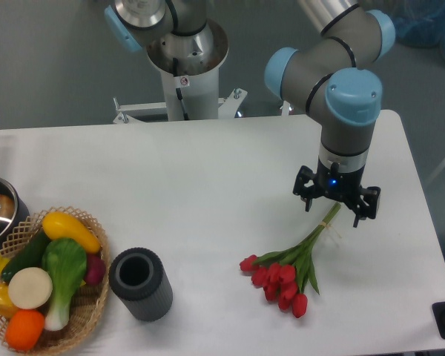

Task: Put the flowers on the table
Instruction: 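Open the gripper to release the tulips and lift it away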

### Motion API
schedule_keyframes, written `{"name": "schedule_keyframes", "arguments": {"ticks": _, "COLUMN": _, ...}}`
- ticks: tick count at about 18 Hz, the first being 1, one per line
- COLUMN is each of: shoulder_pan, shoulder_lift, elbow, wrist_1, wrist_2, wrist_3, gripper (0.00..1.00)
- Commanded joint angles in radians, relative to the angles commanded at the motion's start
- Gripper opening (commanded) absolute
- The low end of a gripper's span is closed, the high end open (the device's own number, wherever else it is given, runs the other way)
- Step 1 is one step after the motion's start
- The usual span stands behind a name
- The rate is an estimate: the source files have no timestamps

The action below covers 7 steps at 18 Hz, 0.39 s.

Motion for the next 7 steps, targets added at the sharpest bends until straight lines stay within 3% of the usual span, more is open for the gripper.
{"name": "schedule_keyframes", "arguments": {"ticks": 7, "shoulder_pan": 0.012, "shoulder_lift": -0.003, "elbow": -0.002, "wrist_1": 0.015, "wrist_2": 0.006, "wrist_3": 0.0, "gripper": 1.0}}
